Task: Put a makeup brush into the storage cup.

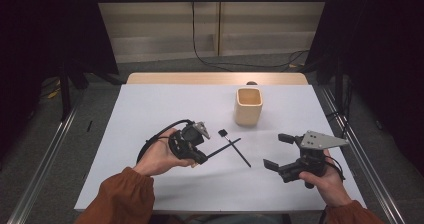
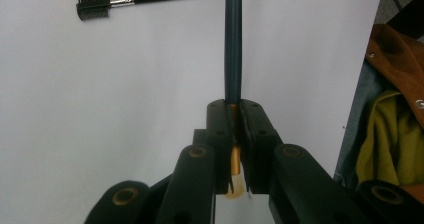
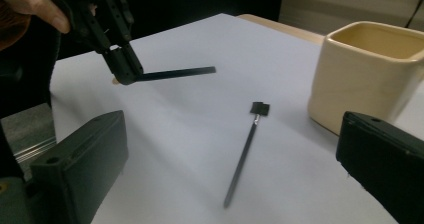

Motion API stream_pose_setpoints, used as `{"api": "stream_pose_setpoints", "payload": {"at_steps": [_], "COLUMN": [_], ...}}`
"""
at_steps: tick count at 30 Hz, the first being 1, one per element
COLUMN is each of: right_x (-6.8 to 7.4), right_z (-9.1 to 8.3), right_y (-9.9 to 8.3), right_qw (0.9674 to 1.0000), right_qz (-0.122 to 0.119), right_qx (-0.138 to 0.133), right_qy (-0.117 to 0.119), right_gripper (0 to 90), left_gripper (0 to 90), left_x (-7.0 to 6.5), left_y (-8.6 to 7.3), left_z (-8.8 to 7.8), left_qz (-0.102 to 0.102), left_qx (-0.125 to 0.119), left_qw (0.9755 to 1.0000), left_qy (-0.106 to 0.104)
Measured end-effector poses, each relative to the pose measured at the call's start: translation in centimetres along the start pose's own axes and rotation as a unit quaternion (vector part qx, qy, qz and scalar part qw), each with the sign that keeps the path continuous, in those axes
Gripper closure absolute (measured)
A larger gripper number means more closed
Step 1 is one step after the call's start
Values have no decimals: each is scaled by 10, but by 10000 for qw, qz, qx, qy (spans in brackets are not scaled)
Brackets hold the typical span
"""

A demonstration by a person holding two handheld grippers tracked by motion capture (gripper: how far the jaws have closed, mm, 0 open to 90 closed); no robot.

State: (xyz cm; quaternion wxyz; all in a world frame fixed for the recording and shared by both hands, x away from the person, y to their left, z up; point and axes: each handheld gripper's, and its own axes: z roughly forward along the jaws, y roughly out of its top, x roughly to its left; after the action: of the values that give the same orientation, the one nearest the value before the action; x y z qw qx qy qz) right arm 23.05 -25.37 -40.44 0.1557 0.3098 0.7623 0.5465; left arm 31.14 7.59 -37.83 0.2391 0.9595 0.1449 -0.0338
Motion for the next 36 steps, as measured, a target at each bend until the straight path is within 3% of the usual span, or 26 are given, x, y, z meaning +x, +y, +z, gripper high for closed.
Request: {"api": "stream_pose_setpoints", "payload": {"at_steps": [5,7,13,17,20,24,28,31,32,35,36], "right_x": [4,6,5,4,7,14,17,16,16,16,17], "right_z": [10,16,27,38,46,56,62,65,66,72,74], "right_y": [9,20,36,43,45,42,44,49,51,54,55], "right_qw": [9990,9949,9901,9819,9747,9683,9590,9532,9491,9379,9346], "right_qz": [-200,-220,-282,-395,-619,-905,-1290,-1361,-1424,-1600,-1639], "right_qx": [236,696,1057,1494,1827,2033,2174,2356,2484,2796,2881], "right_qy": [307,691,880,1092,1125,1138,1282,1319,1310,1287,1291], "right_gripper": [10,38,36,36,37,43,41,45,65,32,39], "left_gripper": [842,842,841,842,842,841,842,842,842,842,842], "left_x": [-1,-2,-5,-6,-8,-10,-12,-12,-13,-11,-12], "left_y": [1,1,3,4,5,7,9,11,11,12,12], "left_z": [-3,-4,-3,-1,0,3,5,5,6,6,7], "left_qz": [114,102,235,203,251,323,377,398,333,420,332], "left_qx": [99,167,289,387,455,497,552,617,539,640,597], "left_qw": [9999,9998,9993,9989,9985,9981,9976,9971,9979,9969,9975], "left_qy": [-75,-63,-97,-140,-174,-181,-188,-218,-164,-186,-182]}}
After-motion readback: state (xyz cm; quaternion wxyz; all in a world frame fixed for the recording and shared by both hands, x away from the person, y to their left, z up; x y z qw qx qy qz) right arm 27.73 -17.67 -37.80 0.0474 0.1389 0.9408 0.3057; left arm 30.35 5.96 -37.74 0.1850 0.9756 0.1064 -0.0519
